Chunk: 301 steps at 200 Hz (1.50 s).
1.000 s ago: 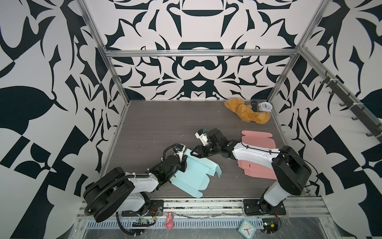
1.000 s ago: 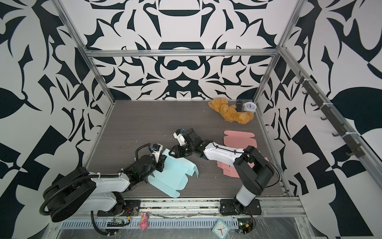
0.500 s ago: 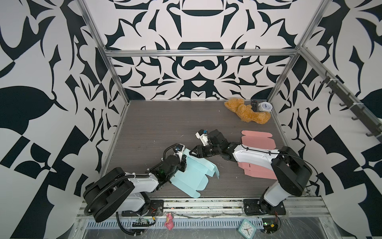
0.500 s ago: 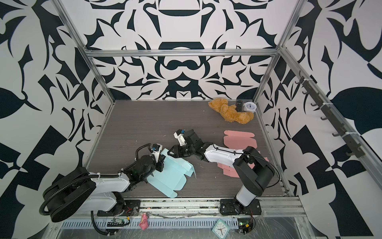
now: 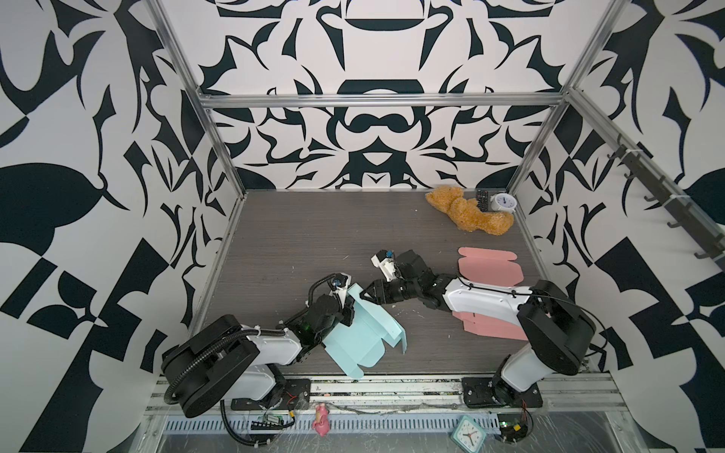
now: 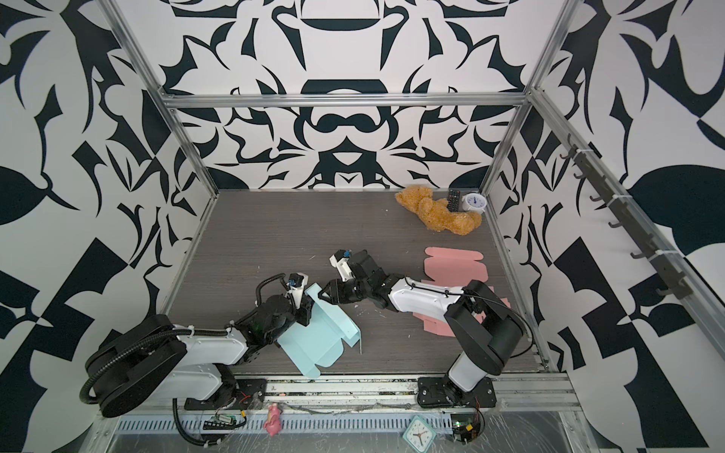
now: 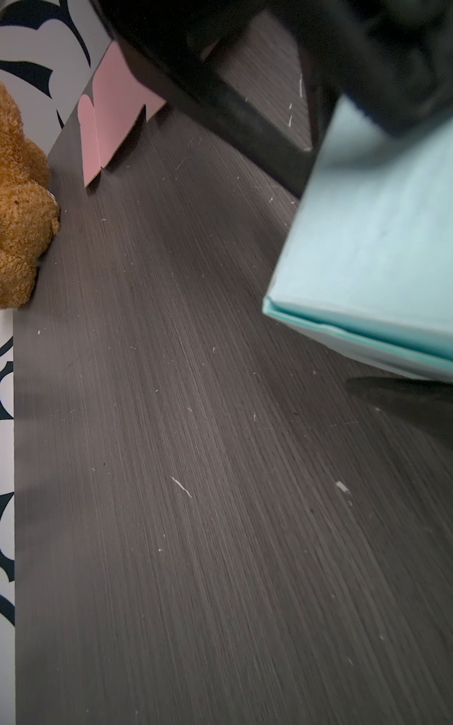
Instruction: Fold the paper box
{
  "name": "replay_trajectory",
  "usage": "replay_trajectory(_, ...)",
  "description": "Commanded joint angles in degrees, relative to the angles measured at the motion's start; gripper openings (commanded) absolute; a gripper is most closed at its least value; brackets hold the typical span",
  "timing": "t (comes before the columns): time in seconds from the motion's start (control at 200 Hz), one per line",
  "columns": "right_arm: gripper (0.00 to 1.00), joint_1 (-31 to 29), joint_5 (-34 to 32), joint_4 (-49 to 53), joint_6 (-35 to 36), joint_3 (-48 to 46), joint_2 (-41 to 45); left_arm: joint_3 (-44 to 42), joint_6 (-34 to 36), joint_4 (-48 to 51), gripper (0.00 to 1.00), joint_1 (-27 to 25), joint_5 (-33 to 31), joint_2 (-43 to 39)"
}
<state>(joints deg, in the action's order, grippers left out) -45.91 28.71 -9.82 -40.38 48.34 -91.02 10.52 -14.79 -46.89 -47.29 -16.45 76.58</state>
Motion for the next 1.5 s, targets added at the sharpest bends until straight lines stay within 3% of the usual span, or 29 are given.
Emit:
replay_trajectory(0.0,0.40,-0.6,-0.1,-0.7,-0.4,-0.3,1.4,-0.7,0.2,-4.0,0.22,-0.3,0.7,0.2)
replay_trajectory(0.275,0.37,-0.8,0.4,-3.1,-2.2,-1.3,1.1,-1.5,0.3,-4.9,0.07,-0.3,0.8,0.3)
replay_trajectory(0.365,0.36,-1.0,0.2,-3.1,-2.2,-1.6,1.6,-1.4,0.3,-5.4,0.08,-0.3,0.8,1.1)
replay_trajectory(0.495,0.36,-1.1,-0.9,-3.5,-2.0,-2.9,2.2,-1.8,0.3,-8.6,0.17,-0.3,0.7,3.7)
replay_trajectory(0.695,0.36,-1.1,-2.6,-4.1,-1.9,-5.3,3.8,-2.4,0.4,-12.5,0.23,-0.3,0.8,7.8)
replay_trajectory(1.06,0.36,-1.1,-3.6,-4.3,-2.2,-6.0,4.6,-3.3,1.9,-26.5,0.18,-0.3,-0.8,19.8)
replay_trajectory(1.28,0.35,-1.8,-4.2,-3.4,-2.7,-6.3,5.4,-3.0,1.9,-27.2,0.09,-0.3,-0.2,20.2)
replay_trajectory(1.41,0.35,-3.8,-6.8,-2.4,-3.8,-7.2,6.7,-3.3,1.6,-27.0,0.10,-0.3,-0.2,19.6)
replay_trajectory(1.5,0.34,-4.0,-8.2,-3.4,-4.8,-8.7,7.8,-3.6,1.2,-27.1,0.16,-0.3,-0.2,19.5)
